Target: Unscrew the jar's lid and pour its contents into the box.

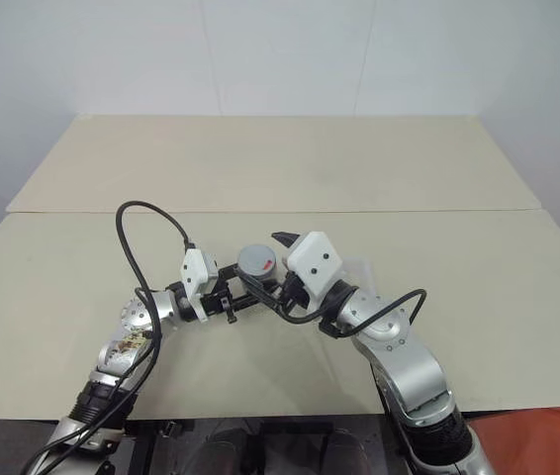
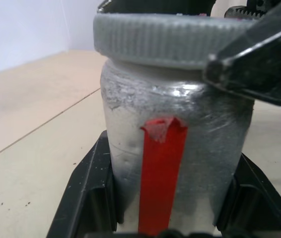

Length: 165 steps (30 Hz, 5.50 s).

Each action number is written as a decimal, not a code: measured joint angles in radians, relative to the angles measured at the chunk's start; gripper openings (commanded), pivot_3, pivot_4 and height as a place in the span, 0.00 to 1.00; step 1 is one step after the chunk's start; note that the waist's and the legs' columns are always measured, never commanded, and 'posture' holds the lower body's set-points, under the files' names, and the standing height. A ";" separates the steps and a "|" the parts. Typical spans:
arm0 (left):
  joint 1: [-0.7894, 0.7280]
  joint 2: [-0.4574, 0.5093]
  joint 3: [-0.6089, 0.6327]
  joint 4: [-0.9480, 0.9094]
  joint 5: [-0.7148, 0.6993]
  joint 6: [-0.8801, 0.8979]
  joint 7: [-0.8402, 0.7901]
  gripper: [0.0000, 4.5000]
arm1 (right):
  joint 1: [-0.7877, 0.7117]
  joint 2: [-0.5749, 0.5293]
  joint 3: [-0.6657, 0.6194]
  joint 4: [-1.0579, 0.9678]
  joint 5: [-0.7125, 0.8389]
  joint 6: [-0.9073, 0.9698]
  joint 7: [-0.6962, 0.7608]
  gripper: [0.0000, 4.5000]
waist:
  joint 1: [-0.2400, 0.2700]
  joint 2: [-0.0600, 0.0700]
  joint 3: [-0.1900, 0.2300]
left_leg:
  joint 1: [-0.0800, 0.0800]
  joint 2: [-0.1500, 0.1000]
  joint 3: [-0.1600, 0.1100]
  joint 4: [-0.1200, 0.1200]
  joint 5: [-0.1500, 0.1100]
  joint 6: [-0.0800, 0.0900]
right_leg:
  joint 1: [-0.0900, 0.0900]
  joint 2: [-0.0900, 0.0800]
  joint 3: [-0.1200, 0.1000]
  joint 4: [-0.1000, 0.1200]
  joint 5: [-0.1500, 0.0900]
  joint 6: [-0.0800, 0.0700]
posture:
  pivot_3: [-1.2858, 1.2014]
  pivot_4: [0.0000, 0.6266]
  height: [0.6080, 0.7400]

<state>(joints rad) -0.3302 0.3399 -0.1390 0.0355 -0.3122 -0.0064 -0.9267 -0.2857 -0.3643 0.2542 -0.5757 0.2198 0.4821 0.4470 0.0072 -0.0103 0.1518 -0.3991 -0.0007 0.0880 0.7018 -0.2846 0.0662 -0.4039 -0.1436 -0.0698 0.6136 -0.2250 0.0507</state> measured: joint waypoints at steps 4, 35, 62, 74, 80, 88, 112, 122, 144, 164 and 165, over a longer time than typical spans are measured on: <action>-0.001 0.011 0.002 0.001 -0.001 -0.001 -0.005 0.44 | 0.049 -0.027 -0.033 -0.027 0.026 0.000 0.018 0.99 | 0.001 0.000 0.000 | 0.000 0.000 0.000 0.000 0.000 0.000 | 0.000 0.000 0.000 0.000 0.000 0.000 | 0.52 0.24 1.00; -0.004 -0.007 0.004 0.039 0.001 -0.018 -0.026 0.44 | -0.019 -0.038 -0.036 -0.049 0.067 0.007 0.088 0.99 | 0.001 0.000 0.000 | 0.000 0.000 0.000 0.000 0.000 0.000 | 0.000 0.000 0.000 0.000 0.000 0.000 | 0.52 0.24 1.00; -0.004 0.002 0.001 0.022 0.000 -0.015 -0.014 0.44 | 0.056 -0.114 -0.173 0.006 0.076 -0.030 0.115 0.99 | 0.004 0.000 0.000 | 0.000 0.000 0.000 0.000 0.000 0.000 | 0.000 0.000 0.000 0.000 0.000 0.000 | 0.52 0.24 1.00; -0.005 -0.001 0.001 0.027 0.000 -0.015 -0.028 0.44 | 0.089 -0.156 -0.195 -0.007 0.083 -0.030 0.139 0.99 | 0.004 0.000 0.000 | 0.000 0.000 0.000 0.000 0.000 0.000 | 0.000 0.000 0.000 -0.001 0.000 0.000 | 0.52 0.24 1.00; -0.005 -0.001 0.001 0.027 0.000 -0.015 -0.025 0.44 | 0.100 -0.178 -0.190 -0.061 0.160 -0.007 0.197 0.99 | 0.004 0.000 0.000 | 0.000 0.000 0.000 0.000 0.000 0.001 | 0.000 0.000 0.000 -0.001 0.000 0.000 | 0.52 0.24 1.00; -0.003 -0.011 0.000 0.026 0.001 -0.015 -0.016 0.44 | 0.038 -0.090 -0.104 -0.083 0.184 0.060 0.138 0.99 | 0.003 0.000 0.000 | 0.000 0.000 0.000 0.001 0.000 0.001 | 0.000 0.000 0.001 0.000 0.000 0.000 | 0.52 0.24 1.00; -0.002 -0.019 -0.003 0.025 0.012 -0.018 -0.015 0.44 | -0.045 -0.003 -0.045 0.019 0.148 0.076 0.076 0.67 | 0.001 0.000 0.000 | 0.000 0.000 0.000 0.000 0.000 0.001 | 0.000 0.000 0.000 0.000 0.000 0.000 | 0.52 0.24 1.00; -0.002 -0.021 -0.004 0.046 0.017 -0.018 -0.016 0.44 | -0.047 -0.002 -0.037 0.020 0.137 0.076 0.074 0.61 | 0.001 0.000 0.000 | 0.000 0.000 0.000 0.000 0.000 0.001 | 0.000 0.000 0.000 0.001 0.000 0.000 | 0.52 0.24 1.00; -0.008 -0.025 -0.004 0.057 0.023 -0.054 -0.026 0.44 | -0.060 0.002 -0.116 -0.006 0.258 0.150 0.074 0.96 | 0.002 0.000 0.000 | 0.000 0.000 0.000 0.000 0.000 0.001 | 0.000 0.000 0.000 0.001 0.000 0.000 | 0.52 0.24 1.00; -0.008 -0.018 -0.003 0.057 0.022 -0.054 -0.026 0.44 | -0.053 -0.026 -0.058 0.022 0.171 0.113 0.105 0.96 | 0.001 0.000 0.000 | 0.000 0.000 0.000 0.000 0.000 0.001 | 0.000 0.000 0.000 0.001 0.000 0.000 | 0.52 0.24 1.00; -0.008 -0.018 -0.003 0.057 0.022 -0.054 -0.025 0.44 | -0.053 -0.024 -0.058 0.024 0.167 0.112 0.107 0.96 | 0.001 0.000 0.000 | 0.000 0.000 0.000 0.000 0.000 0.001 | 0.000 0.000 0.000 0.001 0.000 0.000 | 0.52 0.24 1.00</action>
<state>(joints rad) -0.3382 0.3223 -0.1423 0.0927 -0.2897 -0.0601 -0.9521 -0.3391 -0.3884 0.1960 -0.5517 0.3864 0.5942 0.5536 0.0084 -0.0103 0.1518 -0.3990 -0.0006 0.0877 0.7021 -0.2848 0.0669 -0.4036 -0.1434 -0.0695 0.6142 -0.2250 0.0506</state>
